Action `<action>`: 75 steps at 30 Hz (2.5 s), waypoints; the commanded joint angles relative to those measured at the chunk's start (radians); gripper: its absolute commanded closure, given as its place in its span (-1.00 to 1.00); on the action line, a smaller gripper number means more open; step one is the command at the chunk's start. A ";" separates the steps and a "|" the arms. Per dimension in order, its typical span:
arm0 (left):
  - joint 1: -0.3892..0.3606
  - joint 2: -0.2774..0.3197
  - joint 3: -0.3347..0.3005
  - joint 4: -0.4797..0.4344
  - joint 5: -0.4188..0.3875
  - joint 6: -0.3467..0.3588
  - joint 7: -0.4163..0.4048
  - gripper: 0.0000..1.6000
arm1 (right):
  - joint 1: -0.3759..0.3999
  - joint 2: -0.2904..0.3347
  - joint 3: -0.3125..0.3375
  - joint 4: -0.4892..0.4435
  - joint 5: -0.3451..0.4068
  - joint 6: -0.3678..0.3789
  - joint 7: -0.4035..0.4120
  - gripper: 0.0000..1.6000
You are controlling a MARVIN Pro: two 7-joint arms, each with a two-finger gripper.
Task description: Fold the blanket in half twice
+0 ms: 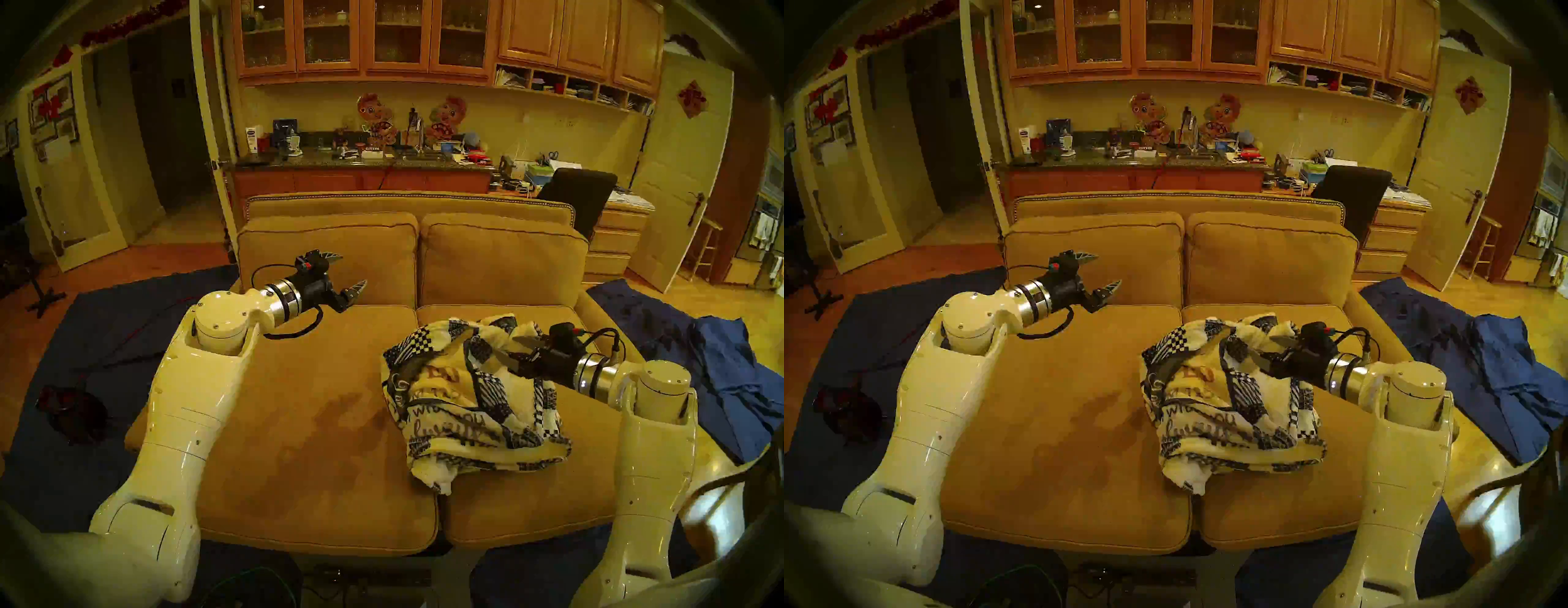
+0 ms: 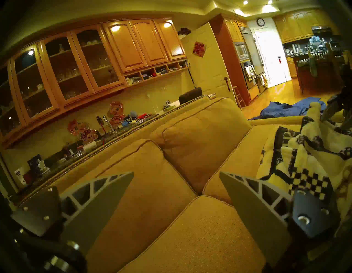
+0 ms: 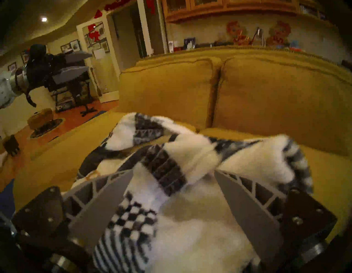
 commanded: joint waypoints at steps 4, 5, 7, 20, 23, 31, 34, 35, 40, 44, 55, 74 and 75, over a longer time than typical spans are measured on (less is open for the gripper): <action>-0.015 0.001 -0.003 -0.009 0.000 -0.004 0.001 -1.00 | 0.004 -0.004 -0.022 -0.033 -0.037 0.171 -0.007 -0.83; -0.015 0.001 -0.003 -0.009 0.000 -0.004 0.001 -1.00 | 0.015 -0.002 -0.026 -0.019 -0.041 0.182 -0.029 -0.78; -0.015 0.000 -0.003 -0.009 0.000 -0.004 0.000 -1.00 | 0.034 0.003 -0.029 0.006 -0.028 0.203 -0.046 -0.74; -0.015 -0.001 -0.004 -0.009 0.001 -0.003 0.000 -1.00 | 0.117 -0.013 -0.025 0.095 0.109 0.289 -0.092 -0.84; -0.015 -0.001 -0.005 -0.009 0.002 -0.003 -0.001 -1.00 | 0.115 0.002 -0.040 0.104 0.144 0.303 -0.115 -0.83; -0.015 -0.001 -0.005 -0.009 0.002 -0.004 -0.001 -1.00 | 0.101 0.022 -0.085 0.115 0.222 0.314 -0.154 -0.84; -0.015 -0.002 -0.006 -0.009 0.003 -0.004 -0.001 -1.00 | 0.089 0.025 -0.108 0.102 0.247 0.323 -0.162 -0.80; -0.015 -0.002 -0.006 -0.009 0.003 -0.004 -0.001 -1.00 | 0.089 0.025 -0.108 0.102 0.247 0.323 -0.162 -0.80; -0.015 -0.002 -0.006 -0.009 0.003 -0.004 -0.002 -1.00 | 0.067 0.044 -0.145 0.085 0.294 0.333 -0.184 -0.80; -0.015 -0.002 -0.006 -0.009 0.003 -0.004 -0.002 -1.00 | 0.034 0.053 -0.155 0.056 0.310 0.341 -0.181 -0.78; -0.015 -0.003 -0.007 -0.009 0.004 -0.004 -0.002 -1.00 | -0.013 0.131 -0.143 0.012 0.353 0.321 -0.220 -0.83; -0.015 -0.004 -0.008 -0.009 0.005 -0.004 -0.004 -1.00 | -0.030 0.166 -0.160 -0.016 0.419 0.320 -0.221 -0.86; -0.015 -0.004 -0.008 -0.009 0.005 -0.004 -0.004 -1.00 | -0.030 0.168 -0.163 -0.012 0.421 0.318 -0.224 -0.86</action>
